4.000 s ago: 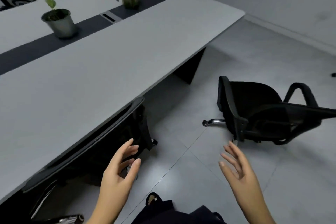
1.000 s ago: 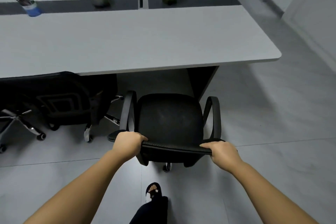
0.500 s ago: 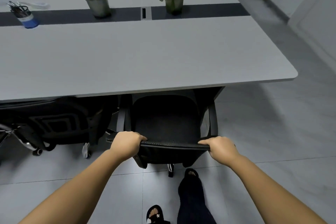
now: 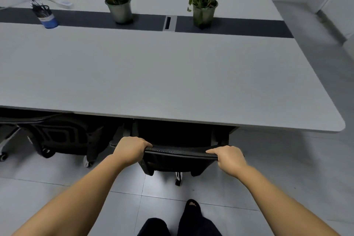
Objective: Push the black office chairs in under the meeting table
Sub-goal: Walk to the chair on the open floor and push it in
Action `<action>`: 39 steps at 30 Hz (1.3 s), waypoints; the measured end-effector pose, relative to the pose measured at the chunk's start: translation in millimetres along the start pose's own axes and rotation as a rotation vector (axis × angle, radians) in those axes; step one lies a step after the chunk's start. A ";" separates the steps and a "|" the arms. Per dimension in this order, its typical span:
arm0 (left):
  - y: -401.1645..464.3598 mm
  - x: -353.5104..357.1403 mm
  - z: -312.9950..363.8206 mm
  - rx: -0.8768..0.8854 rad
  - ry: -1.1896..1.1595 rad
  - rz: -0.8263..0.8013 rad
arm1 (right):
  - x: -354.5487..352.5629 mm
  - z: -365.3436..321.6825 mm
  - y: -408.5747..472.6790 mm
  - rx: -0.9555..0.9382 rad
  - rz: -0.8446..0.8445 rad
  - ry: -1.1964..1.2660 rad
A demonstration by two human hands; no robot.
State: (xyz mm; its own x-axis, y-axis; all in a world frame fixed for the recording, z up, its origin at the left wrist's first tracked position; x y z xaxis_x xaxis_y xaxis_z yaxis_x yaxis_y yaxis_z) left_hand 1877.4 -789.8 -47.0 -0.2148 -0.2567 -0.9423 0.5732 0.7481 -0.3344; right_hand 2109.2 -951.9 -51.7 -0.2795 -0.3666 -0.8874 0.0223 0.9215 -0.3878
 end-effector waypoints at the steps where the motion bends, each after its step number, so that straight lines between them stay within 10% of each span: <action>1: 6.2 -2.2 0.3 -0.007 -0.006 -0.006 | -2.7 5.2 6.3 -0.002 0.002 0.006; 27: 73.4 -17.1 -7.7 0.071 -0.046 -0.173 | -34.2 18.3 50.9 0.040 -0.026 0.150; 39: -47.5 -79.9 8.7 0.162 -1.088 0.016 | -29.3 -27.8 -128.6 0.427 0.848 1.076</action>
State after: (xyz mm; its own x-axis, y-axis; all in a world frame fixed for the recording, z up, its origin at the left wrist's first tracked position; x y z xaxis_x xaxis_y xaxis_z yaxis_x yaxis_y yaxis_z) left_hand 1874.2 -810.1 44.0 0.5595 -0.7095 -0.4285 0.6837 0.6873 -0.2452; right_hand 2087.8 -1056.1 31.1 -0.6088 0.7157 -0.3423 0.7746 0.6294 -0.0615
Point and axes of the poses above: each hand's wrist, its own y-axis towards the middle knuckle, its own x-axis out of the palm, z = x × y, the point moved 6 cm from there along y, towards the middle knuckle, and after that the axes turned 12 degrees about -x, right-handed, at the moved point
